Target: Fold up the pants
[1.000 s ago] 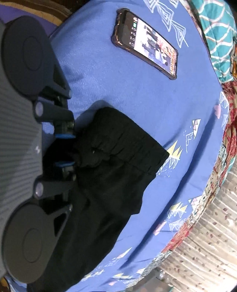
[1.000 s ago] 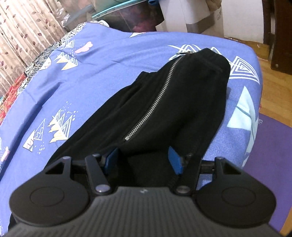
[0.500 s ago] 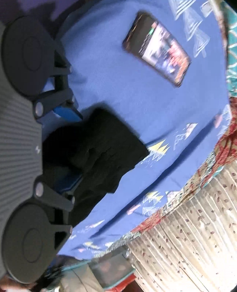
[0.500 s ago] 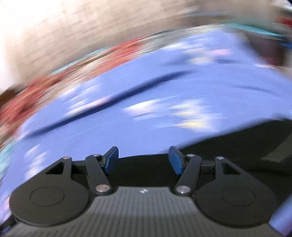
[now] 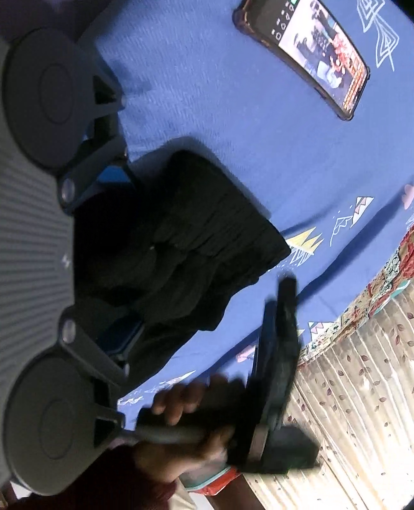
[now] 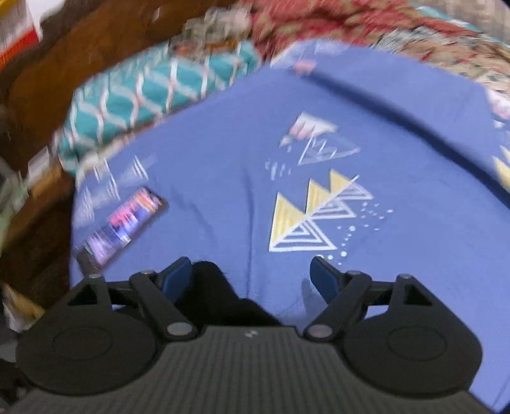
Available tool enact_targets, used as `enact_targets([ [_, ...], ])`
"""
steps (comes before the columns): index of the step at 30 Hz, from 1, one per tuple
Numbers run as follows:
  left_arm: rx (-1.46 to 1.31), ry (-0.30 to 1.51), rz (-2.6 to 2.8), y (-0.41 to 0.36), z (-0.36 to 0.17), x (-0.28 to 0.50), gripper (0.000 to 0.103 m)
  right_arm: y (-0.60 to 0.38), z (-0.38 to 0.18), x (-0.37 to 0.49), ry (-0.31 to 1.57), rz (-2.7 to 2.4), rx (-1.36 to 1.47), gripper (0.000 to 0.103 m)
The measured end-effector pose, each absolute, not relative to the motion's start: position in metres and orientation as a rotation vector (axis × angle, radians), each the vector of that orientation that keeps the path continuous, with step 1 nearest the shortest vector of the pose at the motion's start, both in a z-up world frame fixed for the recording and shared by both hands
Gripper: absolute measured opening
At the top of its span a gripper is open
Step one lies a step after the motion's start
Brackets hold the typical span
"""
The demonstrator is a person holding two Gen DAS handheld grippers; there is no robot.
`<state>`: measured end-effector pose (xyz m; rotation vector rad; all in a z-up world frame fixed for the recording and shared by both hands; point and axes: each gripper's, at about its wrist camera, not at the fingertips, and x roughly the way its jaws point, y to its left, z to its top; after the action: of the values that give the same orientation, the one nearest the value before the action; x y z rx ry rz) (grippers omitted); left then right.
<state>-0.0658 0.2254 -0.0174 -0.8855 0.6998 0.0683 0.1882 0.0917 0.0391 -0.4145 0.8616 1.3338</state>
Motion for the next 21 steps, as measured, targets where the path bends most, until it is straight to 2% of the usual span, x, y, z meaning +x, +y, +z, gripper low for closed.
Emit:
enact_targets([
  [2,-0.886,0.696,0.053,0.226,-0.019,-0.062,0.088,0.098,0.024,0.191,0.932,1.354,-0.474,0.085],
  [4,-0.88,0.69,0.044,0.226,-0.021,-0.059,0.087,0.099,0.008,0.194,1.024,1.346,-0.467,0.08],
  [5,-0.872,0.689,0.048,0.226,-0.022,-0.056,0.078,0.095,0.003,0.193,1.086,1.346,-0.425,0.054],
  [6,-0.862,0.692,0.057,0.226,-0.023,-0.055,0.049,0.09,0.003,0.191,1.126,1.376,-0.358,0.028],
  [7,-0.853,0.704,0.061,0.226,-0.024,-0.053,0.037,0.083,0.009,0.184,1.132,1.41,-0.308,0.027],
  [9,-0.862,0.699,0.061,0.228,-0.026,-0.054,0.025,0.077,0.025,0.158,1.001,1.46,-0.358,0.024],
  [16,-0.682,0.589,0.132,0.205,0.001,-0.078,0.024,0.071,0.082,0.145,0.813,1.581,-0.211,0.023],
  [19,-0.768,0.688,0.182,0.216,-0.023,-0.063,0.024,0.088,0.052,0.147,0.86,1.504,-0.267,0.023],
  [21,-0.822,0.686,0.174,0.223,-0.029,-0.06,0.025,0.102,0.023,0.145,0.881,1.395,-0.356,0.025],
])
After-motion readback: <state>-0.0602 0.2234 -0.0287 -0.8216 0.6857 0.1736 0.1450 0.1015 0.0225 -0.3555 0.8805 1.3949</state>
